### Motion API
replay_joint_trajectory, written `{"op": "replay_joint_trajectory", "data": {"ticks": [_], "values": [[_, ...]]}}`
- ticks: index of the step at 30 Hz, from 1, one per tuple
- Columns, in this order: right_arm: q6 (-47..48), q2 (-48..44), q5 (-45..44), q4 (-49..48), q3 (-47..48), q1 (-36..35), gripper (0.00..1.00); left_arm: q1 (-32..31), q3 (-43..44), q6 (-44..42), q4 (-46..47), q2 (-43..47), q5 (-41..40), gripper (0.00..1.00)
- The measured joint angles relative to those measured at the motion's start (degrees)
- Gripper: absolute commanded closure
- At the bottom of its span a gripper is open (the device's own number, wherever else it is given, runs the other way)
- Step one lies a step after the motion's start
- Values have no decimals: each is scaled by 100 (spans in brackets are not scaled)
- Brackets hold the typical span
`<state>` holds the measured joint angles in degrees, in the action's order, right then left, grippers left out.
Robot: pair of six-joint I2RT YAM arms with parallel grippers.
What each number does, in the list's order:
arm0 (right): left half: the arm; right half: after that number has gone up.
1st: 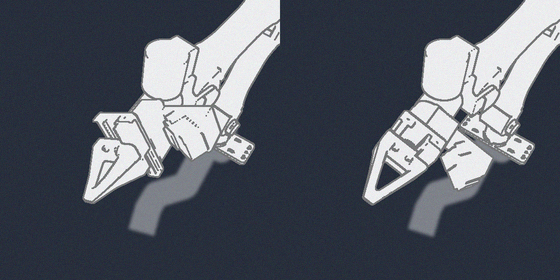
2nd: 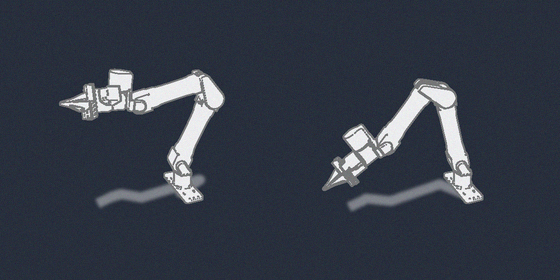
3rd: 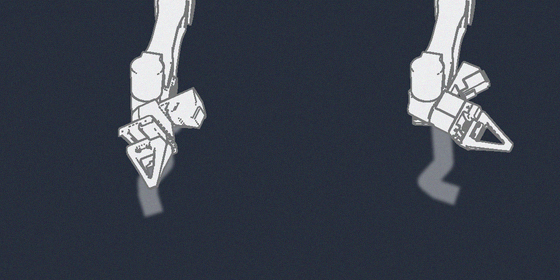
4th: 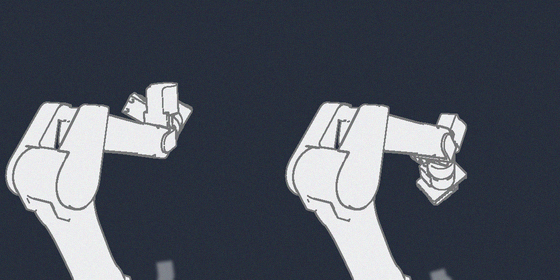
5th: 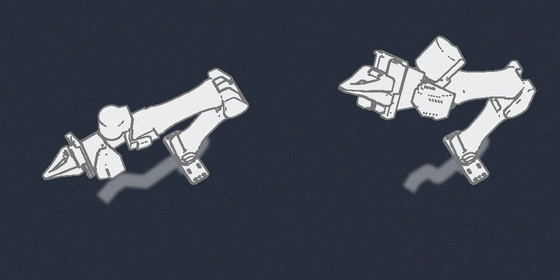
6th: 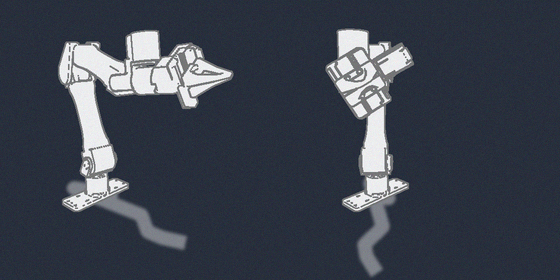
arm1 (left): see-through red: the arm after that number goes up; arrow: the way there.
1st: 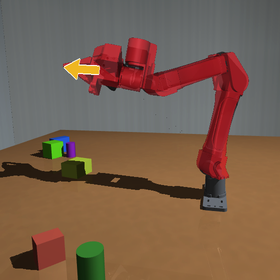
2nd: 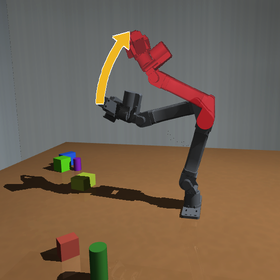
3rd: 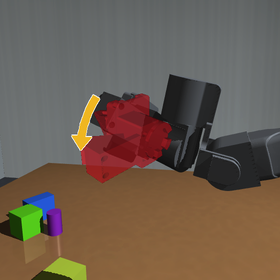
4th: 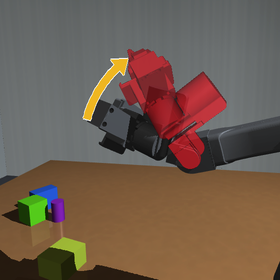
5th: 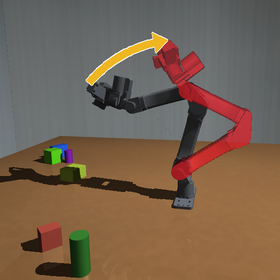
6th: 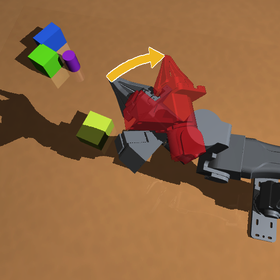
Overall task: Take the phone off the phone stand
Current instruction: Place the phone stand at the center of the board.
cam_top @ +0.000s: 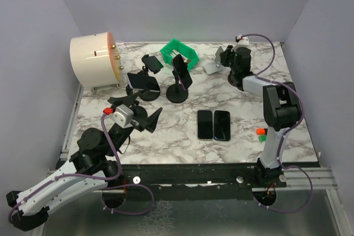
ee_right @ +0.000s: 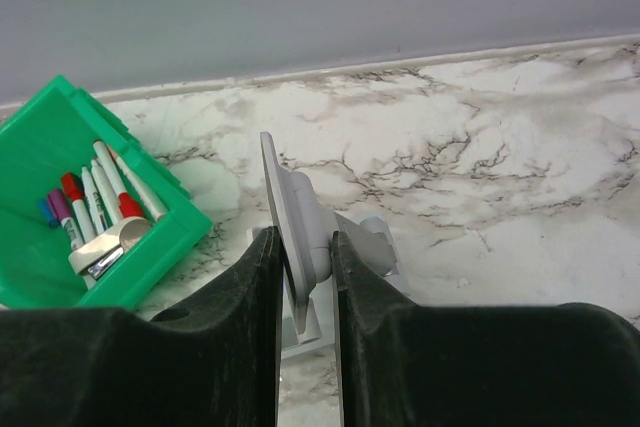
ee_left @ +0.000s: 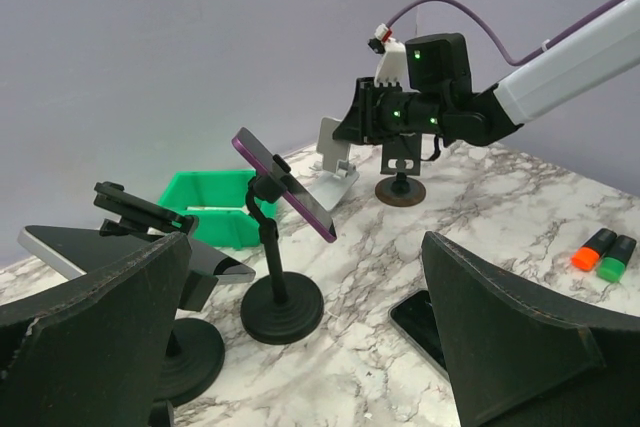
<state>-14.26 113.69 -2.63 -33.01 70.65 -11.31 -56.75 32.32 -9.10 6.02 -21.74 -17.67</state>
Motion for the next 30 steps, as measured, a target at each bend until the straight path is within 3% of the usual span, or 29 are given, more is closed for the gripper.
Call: {"op": "replay_joint_trajectory", "data": {"ticks": [14, 16, 21, 30], "values": [[236, 11, -15, 619, 210, 92, 99, 0, -2, -2, 13, 0, 0, 1], [234, 11, -17, 662, 210, 120, 92, 0, -2, -2, 11, 0, 0, 1], [225, 11, -22, 748, 210, 179, 58, 0, -2, -2, 11, 0, 0, 1], [212, 7, -31, 957, 210, 205, 41, 0, -2, -2, 11, 2, 0, 1]]}}
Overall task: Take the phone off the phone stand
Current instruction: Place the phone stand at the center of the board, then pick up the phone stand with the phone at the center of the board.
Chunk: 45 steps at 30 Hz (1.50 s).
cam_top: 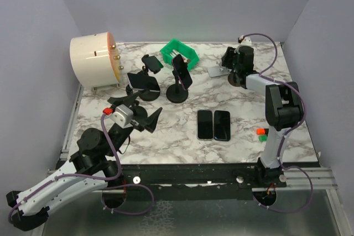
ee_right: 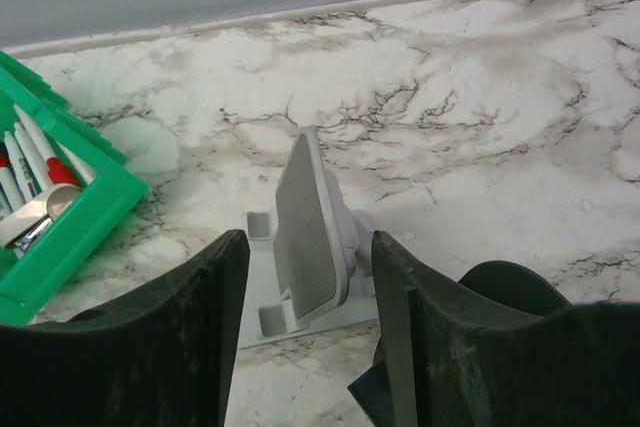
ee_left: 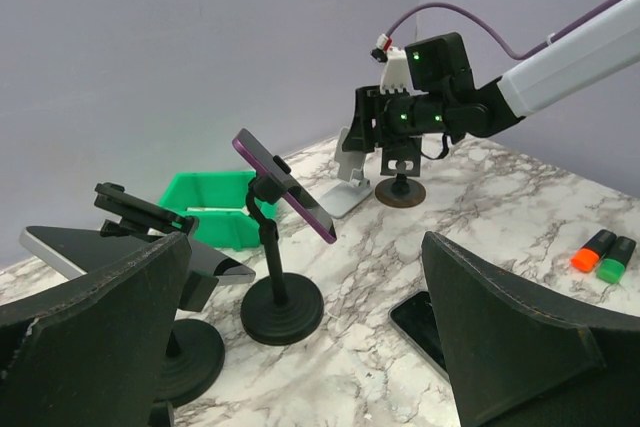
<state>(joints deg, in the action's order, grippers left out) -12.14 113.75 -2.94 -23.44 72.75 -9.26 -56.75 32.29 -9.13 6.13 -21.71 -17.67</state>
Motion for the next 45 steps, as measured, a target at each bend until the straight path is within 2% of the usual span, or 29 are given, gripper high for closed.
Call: {"op": "replay_joint_trajectory", "data": {"ticks": [5, 12, 15, 19, 27, 33, 40, 45], "values": [[-109, -199, 2, 98, 0, 0, 36, 0, 0, 0, 2, 31, 0, 1], [-791, -1290, 63, 50, -96, 0, 39, 0, 0, 24, 0, 31, -94, 1], [-1414, -2153, 157, -299, -688, 0, 37, 0, 0, 142, 15, 17, -302, 1], [-2391, -3403, 192, -828, -1985, 0, 34, 0, 188, 715, 9, -254, -861, 1], [-3425, -5289, 678, -214, -3674, 0, 30, 0, 1453, 2321, -516, -1502, -1325, 1], [-3226, -6581, 1150, 575, -4183, -160, 30, 0, 2002, 3394, -883, -2398, -1364, 1], [-2752, -7217, 1344, 1661, -4531, -380, 33, 0, 3563, 4098, -1646, -4094, -1410, 1], [-2715, -7499, 1530, 2061, -4822, -380, 33, 39, 4164, 4450, -2175, -4795, -1727, 3]]}}
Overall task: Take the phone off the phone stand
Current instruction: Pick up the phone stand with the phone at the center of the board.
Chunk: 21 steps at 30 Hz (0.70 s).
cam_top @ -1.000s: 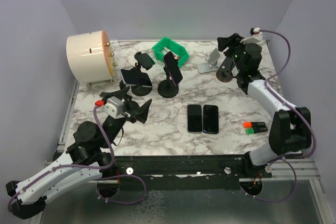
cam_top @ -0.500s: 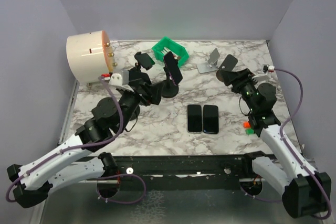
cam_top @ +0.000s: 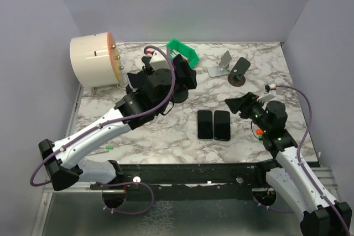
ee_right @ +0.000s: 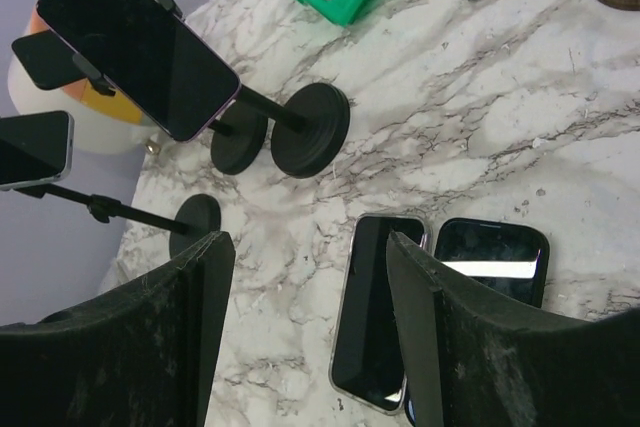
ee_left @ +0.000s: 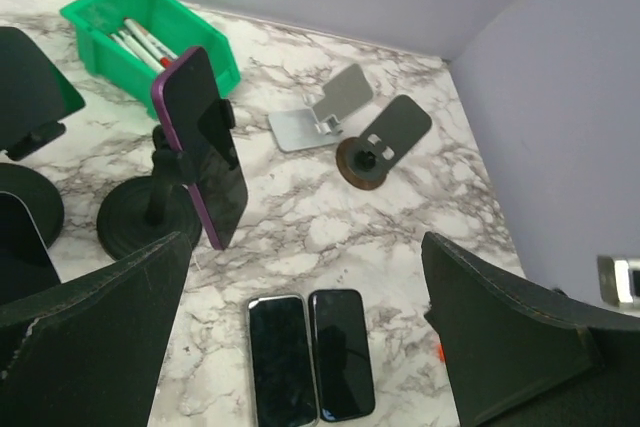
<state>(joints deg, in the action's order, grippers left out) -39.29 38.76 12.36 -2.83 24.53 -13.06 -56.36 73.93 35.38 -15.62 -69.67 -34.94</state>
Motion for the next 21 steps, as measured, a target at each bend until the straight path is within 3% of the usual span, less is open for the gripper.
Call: {"op": "replay_joint_trajectory", "data": {"ticks": [5, 11, 21], "values": [[9, -59, 31, 164, -20, 0, 33, 586, 769, 334, -730, -614, 20, 7], [-107, -116, 92, 232, -151, 0, 34, 1491, 1235, 492, -1121, -1141, 645, 15], [-138, -750, 234, 125, -474, 0, 35, 1923, 1517, 442, -1349, -1792, 1460, 21]]}}
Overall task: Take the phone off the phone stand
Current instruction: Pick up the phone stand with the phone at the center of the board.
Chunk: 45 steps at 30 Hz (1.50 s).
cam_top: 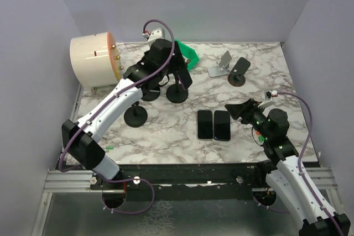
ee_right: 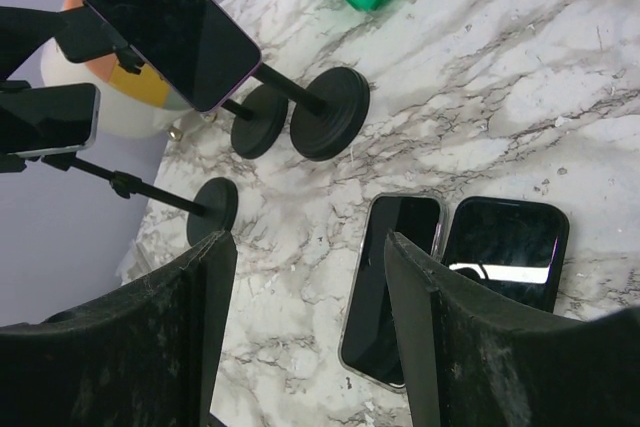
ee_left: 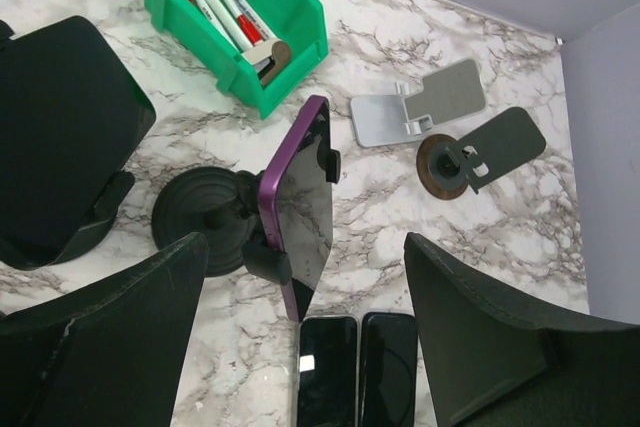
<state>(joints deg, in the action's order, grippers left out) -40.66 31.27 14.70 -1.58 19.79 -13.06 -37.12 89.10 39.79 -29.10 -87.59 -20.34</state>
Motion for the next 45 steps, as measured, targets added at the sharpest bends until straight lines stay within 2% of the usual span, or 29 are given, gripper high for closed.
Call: {"op": "replay_joint_trajectory", "data": {"ticks": [14, 17, 25, 37, 45], "values": [[153, -170, 4, 87, 52, 0, 36, 61, 216, -22, 74, -520, 101, 32], [177, -170, 7, 87, 68, 0, 36, 107, 216, -52, 131, -625, 111, 39], [221, -153, 17, 90, 76, 0, 36, 219, 125, -195, 501, -715, 341, 67], [280, -144, 20, 175, 149, 0, 36, 470, -162, -249, 953, -719, 1001, 74], [310, -144, 17, 177, 149, 0, 36, 487, -352, -234, 1266, -719, 1259, 90]]}}
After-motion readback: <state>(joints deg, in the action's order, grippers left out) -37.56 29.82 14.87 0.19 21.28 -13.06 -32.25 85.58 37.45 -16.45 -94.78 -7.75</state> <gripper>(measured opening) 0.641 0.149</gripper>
